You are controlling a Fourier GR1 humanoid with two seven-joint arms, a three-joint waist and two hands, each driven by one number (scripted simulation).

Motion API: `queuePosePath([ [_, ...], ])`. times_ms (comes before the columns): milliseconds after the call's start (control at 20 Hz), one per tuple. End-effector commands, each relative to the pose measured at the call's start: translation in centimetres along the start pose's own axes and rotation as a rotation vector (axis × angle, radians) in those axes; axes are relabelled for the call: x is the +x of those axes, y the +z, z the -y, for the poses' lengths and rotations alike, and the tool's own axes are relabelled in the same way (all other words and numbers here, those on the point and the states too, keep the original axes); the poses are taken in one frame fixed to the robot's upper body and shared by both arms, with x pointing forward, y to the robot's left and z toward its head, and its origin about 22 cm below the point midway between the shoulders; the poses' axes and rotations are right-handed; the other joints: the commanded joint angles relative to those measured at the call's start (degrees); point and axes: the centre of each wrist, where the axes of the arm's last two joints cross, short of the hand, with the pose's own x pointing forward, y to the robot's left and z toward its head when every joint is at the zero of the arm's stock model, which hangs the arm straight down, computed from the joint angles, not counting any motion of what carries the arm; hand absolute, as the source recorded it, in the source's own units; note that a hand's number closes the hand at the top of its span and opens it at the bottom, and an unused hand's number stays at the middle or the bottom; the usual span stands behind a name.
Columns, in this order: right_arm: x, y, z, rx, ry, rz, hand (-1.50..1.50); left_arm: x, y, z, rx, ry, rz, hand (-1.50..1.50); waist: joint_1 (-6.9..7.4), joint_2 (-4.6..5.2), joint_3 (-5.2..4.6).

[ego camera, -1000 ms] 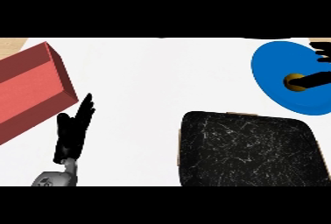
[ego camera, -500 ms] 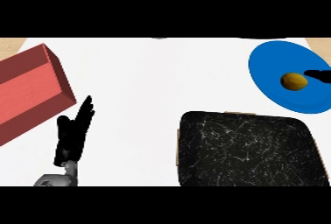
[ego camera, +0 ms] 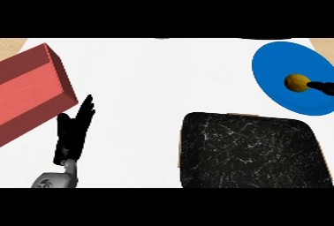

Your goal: Pick the lemon from the tray and place it in the plate

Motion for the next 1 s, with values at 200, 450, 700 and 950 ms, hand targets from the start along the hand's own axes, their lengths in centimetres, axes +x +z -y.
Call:
queuePosePath([
  [200,-0.8,0.6,0.2,-0.042,0.053,-0.023,-1.50,0.2,2.2,0.8,-0.018,0.008,-0.002,0.00,0.81,-0.02,0.05],
  [450,-1.0,0.5,-1.1,-0.050,0.109,-0.050,-1.50,-0.3,-0.1,-0.7,-0.011,-0.005,-0.005,0.00,0.21,0.04,-0.01],
  [700,-1.8,1.2,-0.6,-0.089,0.118,-0.057,-1.50,-1.0,1.7,-0.4,0.001,-0.007,0.006,0.00,0.85,0.17,0.06],
  [950,-2.7,2.1,0.6,-0.102,0.172,-0.098,-1.50,-0.4,0.1,0.8,0.002,0.000,-0.007,0.00,0.13,0.13,0.02],
])
